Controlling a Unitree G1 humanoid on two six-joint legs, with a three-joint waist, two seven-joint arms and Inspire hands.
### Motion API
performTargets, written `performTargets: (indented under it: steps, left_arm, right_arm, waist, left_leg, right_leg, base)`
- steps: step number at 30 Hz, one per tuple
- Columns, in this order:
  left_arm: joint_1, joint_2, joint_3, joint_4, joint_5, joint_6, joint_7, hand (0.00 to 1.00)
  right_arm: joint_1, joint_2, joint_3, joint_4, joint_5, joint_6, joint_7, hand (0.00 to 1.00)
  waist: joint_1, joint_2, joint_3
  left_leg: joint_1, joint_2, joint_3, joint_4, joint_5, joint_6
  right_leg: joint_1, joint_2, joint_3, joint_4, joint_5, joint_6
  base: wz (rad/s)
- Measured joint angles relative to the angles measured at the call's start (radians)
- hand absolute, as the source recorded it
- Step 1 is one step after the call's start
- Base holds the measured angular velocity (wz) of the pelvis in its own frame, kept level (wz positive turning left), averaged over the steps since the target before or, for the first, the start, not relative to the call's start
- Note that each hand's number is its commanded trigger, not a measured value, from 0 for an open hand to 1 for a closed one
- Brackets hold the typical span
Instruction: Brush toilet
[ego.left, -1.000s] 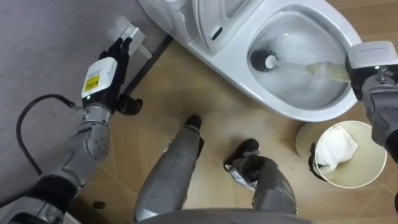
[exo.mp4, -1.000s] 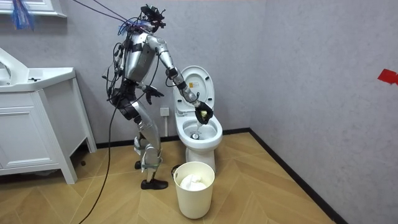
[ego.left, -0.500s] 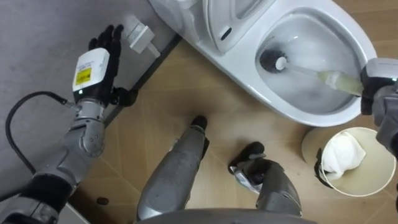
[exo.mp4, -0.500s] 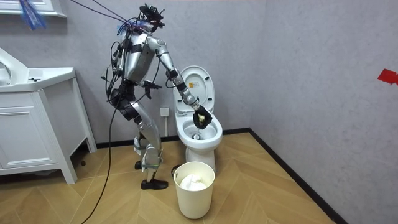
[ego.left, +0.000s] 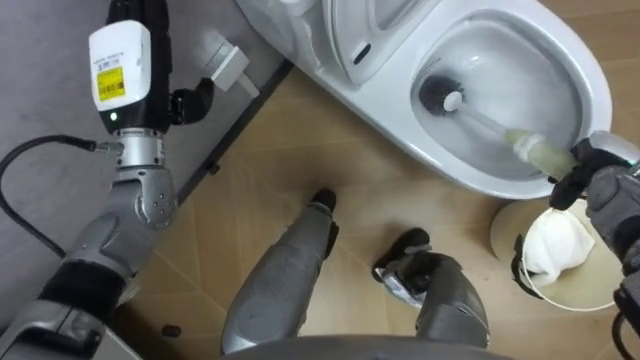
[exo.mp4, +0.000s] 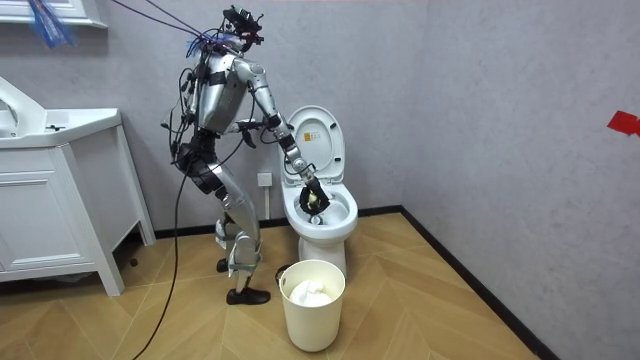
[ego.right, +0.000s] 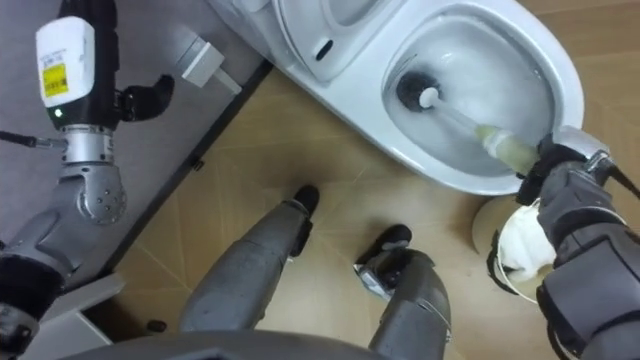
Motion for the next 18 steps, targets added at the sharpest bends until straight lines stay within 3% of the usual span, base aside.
performTargets:
  steps: [9, 10, 14, 15, 18]
  left_arm:
    - [-0.051, 0.0, -0.045, 0.03, -0.001, 0.009, -0.033, 0.0]
    - [-0.06, 0.001, -0.047, 0.034, -0.002, 0.009, -0.046, 0.0]
    - [-0.16, 0.0, -0.106, 0.094, -0.024, 0.008, -0.069, 0.0]
    - [-0.197, -0.002, -0.125, 0.12, -0.024, 0.008, -0.078, 0.0]
    - [-0.227, -0.001, -0.139, 0.138, -0.045, 0.01, -0.087, 0.0]
  right_arm:
    - [-0.045, 0.017, -0.008, 0.003, 0.012, -0.032, 0.057, 1.0]
    - [-0.058, 0.024, -0.008, 0.003, -0.001, -0.036, 0.06, 1.0]
    - [-0.091, 0.034, -0.007, 0.0, -0.03, -0.055, 0.092, 1.0]
    - [-0.098, 0.033, -0.007, 0.0, -0.03, -0.056, 0.102, 1.0]
    - [-0.102, 0.034, -0.007, -0.01, -0.03, -0.055, 0.106, 1.0]
  waist:
    - [-0.049, -0.017, 0.0105]
    - [-0.067, -0.017, 0.0105]
    - [-0.115, -0.016, 0.0104]
    - [-0.12, -0.015, 0.0109]
    - [-0.122, -0.013, 0.0117]
  left_leg:
    - [-0.003, 0.001, 0.046, 0.005, 0.001, 0.005]
    - [-0.004, 0.002, 0.051, 0.005, 0.001, 0.005]
    - [-0.012, 0.002, 0.058, 0.013, 0.001, 0.005]
    - [-0.014, 0.004, 0.058, 0.018, -0.001, 0.006]
    - [-0.012, 0.004, 0.062, 0.019, -0.004, 0.008]
  right_leg:
    - [-0.043, -0.004, 0.058, 0.028, -0.002, 0.001]
    - [-0.048, -0.003, 0.067, 0.032, -0.002, 0.001]
    - [-0.062, -0.003, 0.079, 0.042, -0.001, -0.001]
    - [-0.063, 0.0, 0.08, 0.041, -0.001, -0.001]
    - [-0.063, 0.001, 0.086, 0.043, -0.001, -0.001]
  base:
    - [-0.1]
    - [-0.05]
    - [-0.05]
    - [-0.05]
    - [-0.04]
